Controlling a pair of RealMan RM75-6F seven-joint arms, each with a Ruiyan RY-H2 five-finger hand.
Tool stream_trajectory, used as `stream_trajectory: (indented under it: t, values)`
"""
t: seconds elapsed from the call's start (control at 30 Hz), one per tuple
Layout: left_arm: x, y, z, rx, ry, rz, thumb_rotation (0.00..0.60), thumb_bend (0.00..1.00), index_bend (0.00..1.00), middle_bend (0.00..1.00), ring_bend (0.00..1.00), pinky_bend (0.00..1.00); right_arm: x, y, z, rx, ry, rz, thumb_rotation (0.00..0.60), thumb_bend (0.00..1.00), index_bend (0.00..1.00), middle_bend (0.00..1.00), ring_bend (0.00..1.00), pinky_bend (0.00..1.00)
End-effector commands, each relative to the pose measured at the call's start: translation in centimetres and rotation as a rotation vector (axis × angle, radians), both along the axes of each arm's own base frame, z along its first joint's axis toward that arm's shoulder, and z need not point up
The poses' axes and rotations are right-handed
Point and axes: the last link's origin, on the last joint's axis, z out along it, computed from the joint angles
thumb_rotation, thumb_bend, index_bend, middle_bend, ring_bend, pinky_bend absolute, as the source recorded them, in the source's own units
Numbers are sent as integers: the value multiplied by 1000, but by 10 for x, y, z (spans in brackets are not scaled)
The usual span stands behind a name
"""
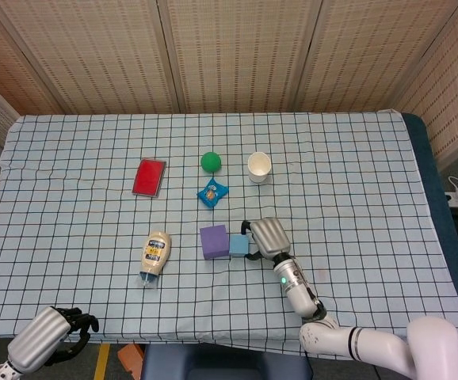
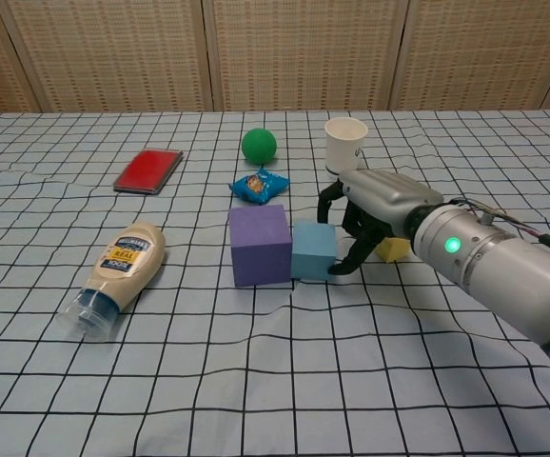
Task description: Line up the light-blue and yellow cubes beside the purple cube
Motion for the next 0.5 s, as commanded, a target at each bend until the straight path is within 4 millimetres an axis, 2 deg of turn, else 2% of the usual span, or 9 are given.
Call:
stream_trajectory:
  t: [0.03,0.23,0.5]
  values:
    - [0,0,0,-3,2,0,600,518,491,607,558,777,1,0,-3,10,-1,-1,600,24,642,941,834,890]
    - [0,0,0,-1,0,0,600,518,491,606,558,777,3,2,-1,20,-13,2,600,24,642,941,834,890]
    - [1,-1,0,-1,2,-3,600,517,491,607,558,777,5,1,12,3,-25,2,600,25,642,941,834,890]
